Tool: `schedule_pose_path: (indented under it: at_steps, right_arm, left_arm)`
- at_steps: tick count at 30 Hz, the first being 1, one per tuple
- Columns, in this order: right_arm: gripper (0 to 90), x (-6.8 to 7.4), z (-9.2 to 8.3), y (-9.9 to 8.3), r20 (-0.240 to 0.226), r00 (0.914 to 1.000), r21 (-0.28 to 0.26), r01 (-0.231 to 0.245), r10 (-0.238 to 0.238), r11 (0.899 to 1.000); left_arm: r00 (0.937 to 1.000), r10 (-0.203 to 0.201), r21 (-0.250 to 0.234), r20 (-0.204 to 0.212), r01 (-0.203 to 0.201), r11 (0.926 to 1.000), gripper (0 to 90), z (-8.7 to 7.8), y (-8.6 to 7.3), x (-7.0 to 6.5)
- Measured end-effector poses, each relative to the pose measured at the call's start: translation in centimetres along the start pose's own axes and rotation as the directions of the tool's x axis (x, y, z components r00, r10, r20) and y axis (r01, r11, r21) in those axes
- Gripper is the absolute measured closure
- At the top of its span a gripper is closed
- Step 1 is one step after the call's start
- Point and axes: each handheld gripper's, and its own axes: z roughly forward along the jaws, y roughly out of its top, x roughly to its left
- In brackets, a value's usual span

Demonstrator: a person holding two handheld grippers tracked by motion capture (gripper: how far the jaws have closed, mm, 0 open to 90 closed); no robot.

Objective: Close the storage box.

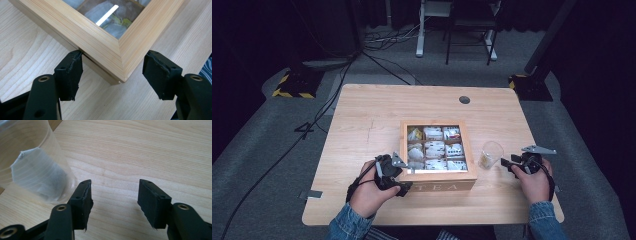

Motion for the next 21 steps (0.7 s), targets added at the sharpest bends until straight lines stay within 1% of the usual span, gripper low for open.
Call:
schedule_pose_path:
  at_steps: [2, 3, 4, 6, 7, 8, 9, 10, 13, 16, 17, 19, 20, 21]
  right_arm:
    - [45.6, 0.0, 0.1, 0.1, -0.002, 1.0, 0.0, 0.002, -0.002, 1.0]
    - [45.6, 0.0, 0.1, 0.1, -0.002, 1.0, -0.001, 0.002, -0.002, 1.0]
    - [45.5, 0.0, 0.1, 0.2, -0.006, 1.0, -0.001, 0.002, -0.002, 1.0]
    - [45.5, 0.1, 0.2, 0.3, -0.004, 1.0, -0.004, 0.002, -0.002, 1.0]
    - [45.4, 0.1, 0.3, 0.3, -0.004, 1.0, -0.005, 0.003, -0.003, 1.0]
    - [45.4, 0.1, 0.3, 0.4, -0.005, 1.0, -0.005, 0.005, -0.005, 1.0]
    - [45.4, 0.2, 0.4, 0.4, -0.005, 1.0, -0.006, 0.005, -0.005, 1.0]
    - [45.3, 0.2, 0.4, 0.5, -0.005, 1.0, -0.003, 0.005, -0.005, 1.0]
    - [44.9, 0.4, 0.6, 0.6, -0.005, 1.0, -0.002, 0.007, -0.007, 1.0]
    - [43.9, 0.4, 0.8, 0.5, -0.002, 0.9998, -0.001, 0.018, -0.018, 1.0]
    - [43.6, 0.4, 0.8, 0.5, -0.002, 0.9999, 0.003, 0.016, -0.016, 1.0]
    - [42.9, 0.3, 0.8, 0.4, 0.001, 0.9997, -0.001, 0.023, -0.023, 1.0]
    - [42.2, 0.3, 0.8, 0.3, 0.004, 0.9995, -0.002, 0.03, -0.03, 1.0]
    - [41.6, 0.2, 0.8, 0.3, 0.007, 0.9994, -0.004, 0.034, -0.034, 0.999]
  left_arm:
    - [1.0, -0.002, -0.039, 0.008, 0.003, 0.9992, 30.1, -0.4, -0.1, 0.1]
    - [1.0, -0.007, -0.07, 0.001, 0.007, 0.9975, 31.1, -0.7, -0.2, 0.1]
    - [1.0, -0.004, -0.088, -0.004, 0.004, 0.9961, 32.0, -1.2, -0.2, 0.2]
    - [0.9999, -0.004, -0.121, -0.012, 0.003, 0.9926, 31.0, -1.9, -0.4, 0.3]
    - [0.9999, 0.006, -0.151, -0.015, -0.008, 0.9885, 29.6, -2.2, -0.5, 0.5]
    - [0.9998, 0.004, -0.181, -0.022, -0.008, 0.9834, 28.0, -2.6, -0.7, 0.6]
    - [0.9995, 0.004, -0.2, -0.03, -0.01, 0.9798, 27.4, -3.0, -0.8, 0.8]
    - [0.9989, 0.002, -0.214, -0.046, -0.012, 0.9767, 27.3, -3.5, -0.9, 1.1]
    - [0.9982, -0.018, -0.248, -0.057, 0.003, 0.9689, 26.1, -4.4, -1.2, 1.8]
    - [0.9955, -0.057, -0.287, -0.075, 0.034, 0.9574, 24.4, -5.1, -1.6, 2.6]
    - [0.9944, -0.064, -0.294, -0.084, 0.037, 0.9551, 24.0, -5.3, -1.8, 3.0]
    - [0.9908, -0.076, -0.304, -0.112, 0.038, 0.9518, 22.5, -5.6, -2.1, 3.8]
    - [0.9889, -0.087, -0.309, -0.12, 0.046, 0.9498, 21.4, -5.7, -2.2, 4.2]
    - [0.9855, -0.107, -0.316, -0.131, 0.061, 0.9469, 21.1, -5.8, -2.4, 4.6]
